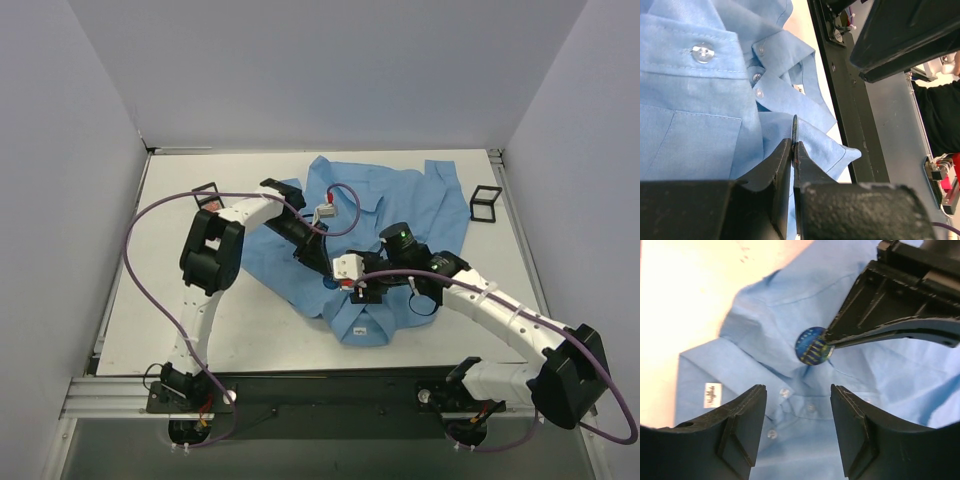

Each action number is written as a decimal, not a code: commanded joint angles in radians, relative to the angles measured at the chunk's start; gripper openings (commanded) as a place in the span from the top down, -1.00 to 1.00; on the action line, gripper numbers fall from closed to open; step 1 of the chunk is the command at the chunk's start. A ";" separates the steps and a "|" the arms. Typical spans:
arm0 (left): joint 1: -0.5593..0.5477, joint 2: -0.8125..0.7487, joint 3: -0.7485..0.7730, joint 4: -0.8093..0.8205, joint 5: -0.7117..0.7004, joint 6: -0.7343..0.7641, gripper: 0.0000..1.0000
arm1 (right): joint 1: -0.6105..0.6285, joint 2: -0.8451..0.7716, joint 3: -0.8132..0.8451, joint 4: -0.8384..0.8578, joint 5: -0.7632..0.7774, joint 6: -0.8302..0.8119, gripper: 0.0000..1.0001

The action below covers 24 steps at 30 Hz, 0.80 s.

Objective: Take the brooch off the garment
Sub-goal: Remove the brooch from the clothes.

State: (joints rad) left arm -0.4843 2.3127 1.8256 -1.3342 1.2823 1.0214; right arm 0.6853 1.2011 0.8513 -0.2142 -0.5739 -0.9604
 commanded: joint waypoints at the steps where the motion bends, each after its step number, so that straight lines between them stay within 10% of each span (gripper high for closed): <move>1: 0.003 -0.072 0.000 -0.240 0.060 0.037 1.00 | -0.027 -0.029 0.023 -0.065 -0.178 0.011 -0.07; 13: -0.011 -0.042 0.011 -0.238 0.043 -0.009 1.00 | 0.123 0.018 -0.070 0.004 0.225 -0.377 -0.17; 24: -0.013 -0.009 0.020 -0.238 0.034 -0.034 1.00 | 0.224 0.075 -0.426 0.786 0.473 -0.705 -0.20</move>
State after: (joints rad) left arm -0.4919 2.3062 1.8236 -1.3296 1.2755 0.9871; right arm 0.8986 1.2625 0.5152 0.1890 -0.2012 -1.5139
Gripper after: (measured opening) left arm 0.136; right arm 0.606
